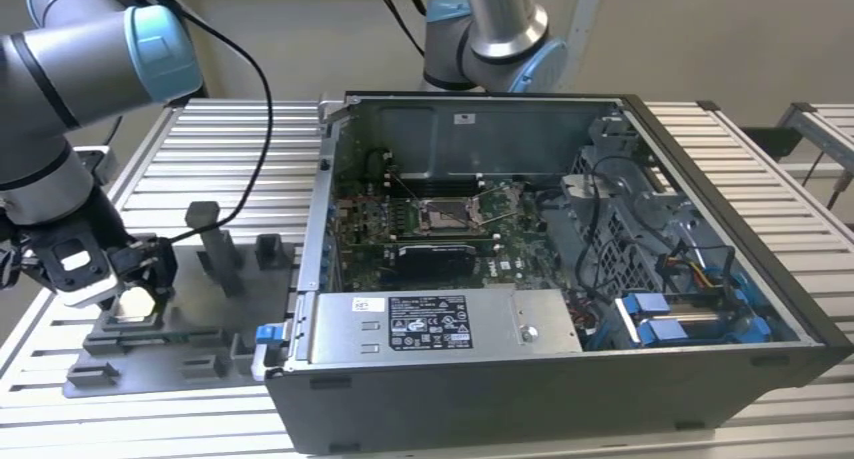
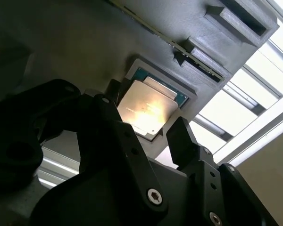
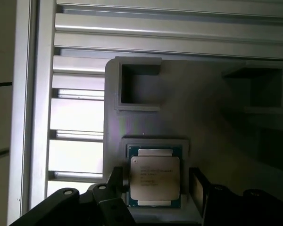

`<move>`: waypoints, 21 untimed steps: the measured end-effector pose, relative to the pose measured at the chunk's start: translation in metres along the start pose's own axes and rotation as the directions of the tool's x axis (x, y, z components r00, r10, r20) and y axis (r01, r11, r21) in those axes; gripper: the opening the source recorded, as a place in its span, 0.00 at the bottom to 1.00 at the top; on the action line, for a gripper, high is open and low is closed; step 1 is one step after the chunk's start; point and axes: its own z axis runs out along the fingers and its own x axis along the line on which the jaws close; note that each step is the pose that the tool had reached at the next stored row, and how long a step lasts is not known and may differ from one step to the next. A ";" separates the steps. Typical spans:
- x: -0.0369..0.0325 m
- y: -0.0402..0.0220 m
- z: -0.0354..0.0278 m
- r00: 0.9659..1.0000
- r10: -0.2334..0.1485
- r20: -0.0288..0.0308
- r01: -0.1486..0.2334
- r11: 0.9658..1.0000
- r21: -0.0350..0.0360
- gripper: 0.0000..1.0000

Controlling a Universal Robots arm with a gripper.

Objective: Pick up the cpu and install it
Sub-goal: 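Reach for the cpu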

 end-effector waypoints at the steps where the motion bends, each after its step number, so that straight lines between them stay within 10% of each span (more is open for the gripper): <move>1: 0.0000 0.0004 0.0003 1.000 0.000 0.000 0.000 1.000 0.000 1.00; 21: 0.0001 0.0012 0.0029 1.000 0.004 -0.001 -0.004 1.000 0.000 1.00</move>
